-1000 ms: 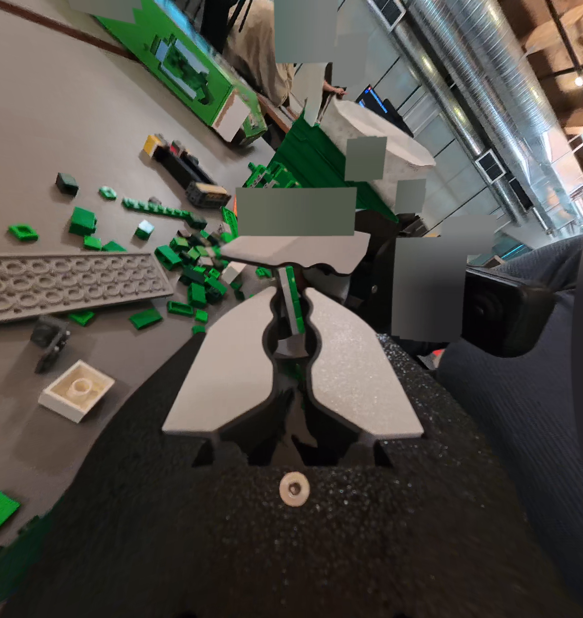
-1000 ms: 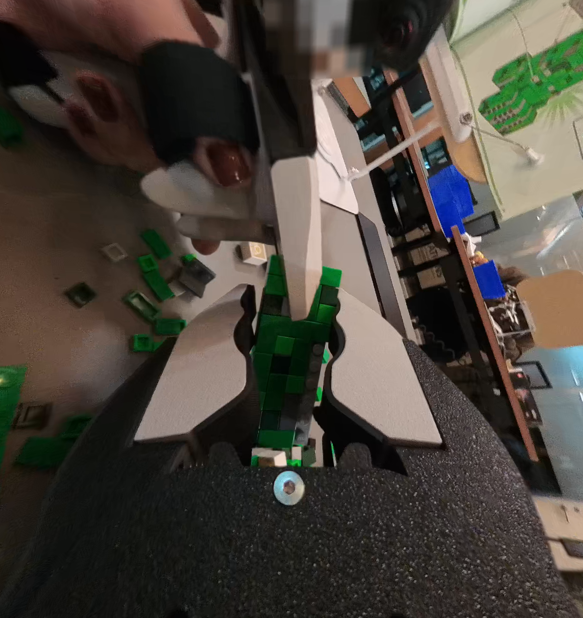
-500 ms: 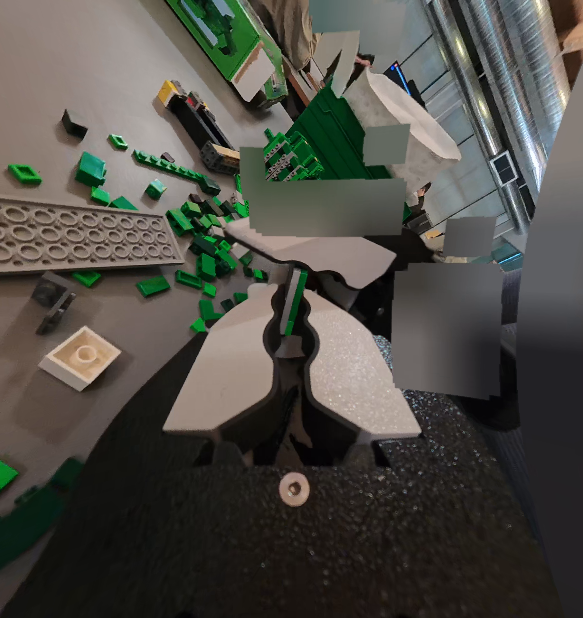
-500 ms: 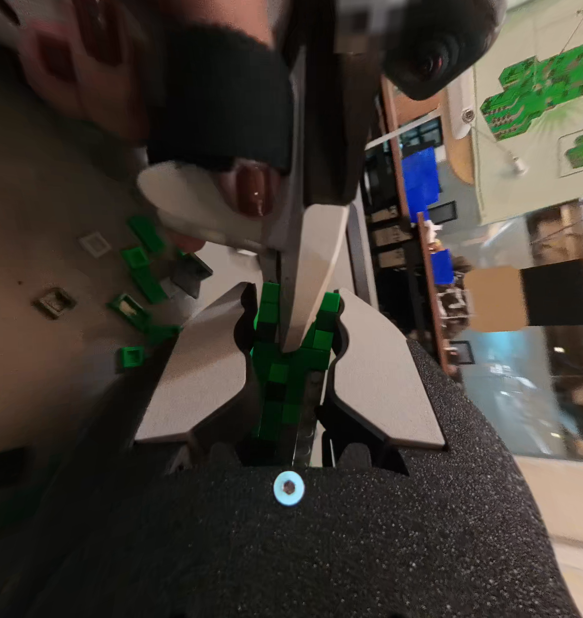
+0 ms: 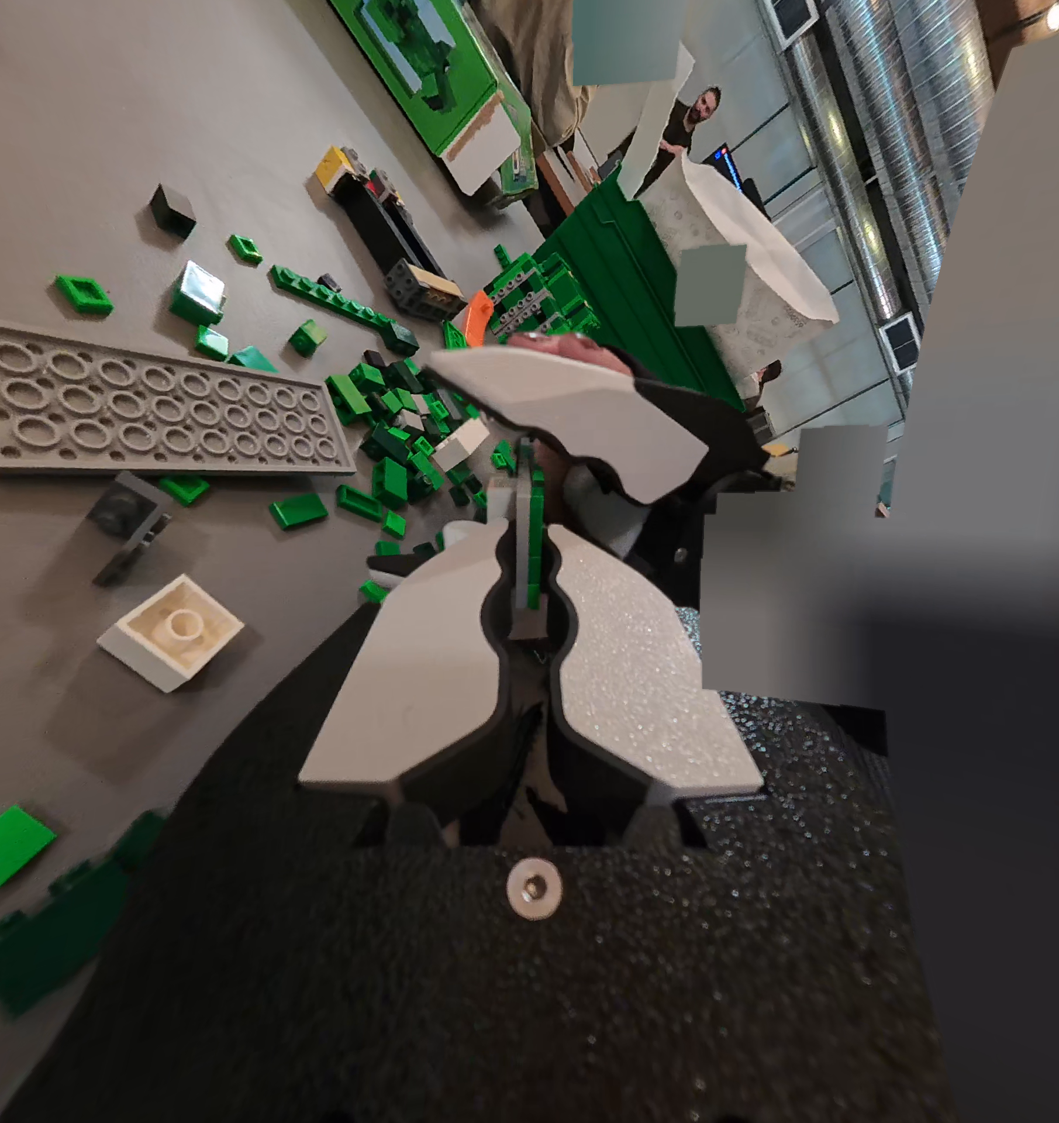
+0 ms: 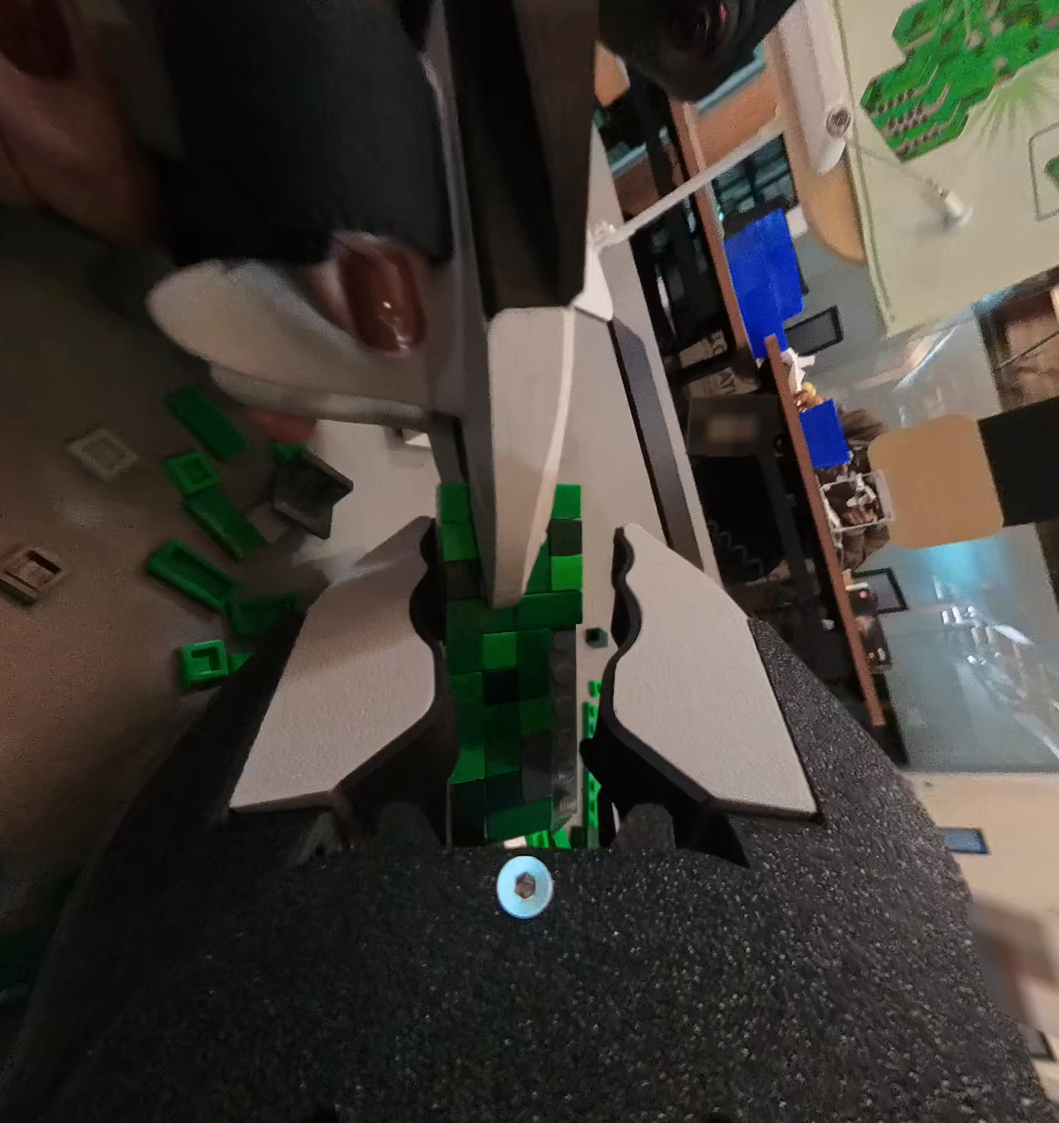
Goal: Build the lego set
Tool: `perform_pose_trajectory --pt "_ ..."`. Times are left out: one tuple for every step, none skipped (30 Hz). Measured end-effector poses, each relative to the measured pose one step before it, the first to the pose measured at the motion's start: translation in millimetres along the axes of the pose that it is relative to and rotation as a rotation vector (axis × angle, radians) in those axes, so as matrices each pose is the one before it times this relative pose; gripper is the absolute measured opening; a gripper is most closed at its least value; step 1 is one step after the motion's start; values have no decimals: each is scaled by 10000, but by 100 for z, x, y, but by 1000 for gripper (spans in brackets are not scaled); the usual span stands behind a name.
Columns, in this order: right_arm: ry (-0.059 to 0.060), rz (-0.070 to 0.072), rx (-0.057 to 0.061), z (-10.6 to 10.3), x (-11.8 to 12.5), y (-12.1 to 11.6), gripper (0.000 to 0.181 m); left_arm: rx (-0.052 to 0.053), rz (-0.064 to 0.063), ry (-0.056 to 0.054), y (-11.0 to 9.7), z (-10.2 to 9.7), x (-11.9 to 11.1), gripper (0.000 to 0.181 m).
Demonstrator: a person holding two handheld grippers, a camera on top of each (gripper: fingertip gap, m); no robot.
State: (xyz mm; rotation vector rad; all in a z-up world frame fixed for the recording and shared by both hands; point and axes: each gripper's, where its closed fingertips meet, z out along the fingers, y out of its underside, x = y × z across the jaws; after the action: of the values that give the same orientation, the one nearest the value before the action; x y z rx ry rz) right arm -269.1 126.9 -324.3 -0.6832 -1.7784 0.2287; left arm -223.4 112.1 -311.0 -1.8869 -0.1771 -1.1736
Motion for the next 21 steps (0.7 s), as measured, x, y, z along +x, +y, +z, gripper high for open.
perform_pose_trajectory --pt "-194 96 -62 30 -166 164 55 -88 86 -53 148 83 -9 6" --pt "-258 5 16 -8 -344 23 51 -61 94 -45 94 69 15 6" --pt "-157 -57 35 -9 -301 -40 41 4 46 25 -5 10 80 6" --pt "13 -55 -23 18 -41 30 41 -39 -29 -11 69 -4 -38 6" --pt "-15 -45 -3 7 34 12 41 -10 -12 -20 13 11 -38 6" --pt "95 -122 32 -26 149 -66 40 45 -15 45 -78 -26 67 6" --pt "296 -405 -61 -20 248 -10 40 19 -112 113 -65 -44 78 6" --pt "423 -614 -198 9 291 79 40 -3 -135 95 -17 -31 32 6" --pt "429 -634 -262 66 233 146 40 -2 -122 23 2 -18 -52 6" --pt "416 -519 -230 73 215 151 40 -3 -113 -38 19 -8 -109 6" --pt "295 -327 -161 90 132 127 40 5 -69 -72 13 -8 -146 6" --pt "158 -145 -101 79 65 98 39 4 -38 -79 -6 24 -122 6" --pt "114 -72 -55 59 61 53 40 9 -44 -40 -19 17 -86 7" --pt "151 -139 -41 44 117 19 40 21 -57 -2 -44 -15 -41 7" --pt "165 -151 -26 15 145 -12 39 27 -64 46 -51 -30 10 7" --pt "102 -69 3 7 115 -34 40 25 -78 54 -43 -35 9 7" --pt "194 -125 99 -66 231 -164 40 44 -85 27 -75 -37 -15 7" --pt "483 -566 131 -180 474 -294 35 232 -237 -65 -353 -117 -237 6" --pt "485 -966 -68 -102 248 -179 32 37 -507 418 -66 -100 240 6" --pt "113 -281 -51 53 -157 -103 29 -21 -148 -35 7 -55 -174 6" --pt "-204 422 40 72 -207 83 30 -35 77 -224 74 42 -241 6"
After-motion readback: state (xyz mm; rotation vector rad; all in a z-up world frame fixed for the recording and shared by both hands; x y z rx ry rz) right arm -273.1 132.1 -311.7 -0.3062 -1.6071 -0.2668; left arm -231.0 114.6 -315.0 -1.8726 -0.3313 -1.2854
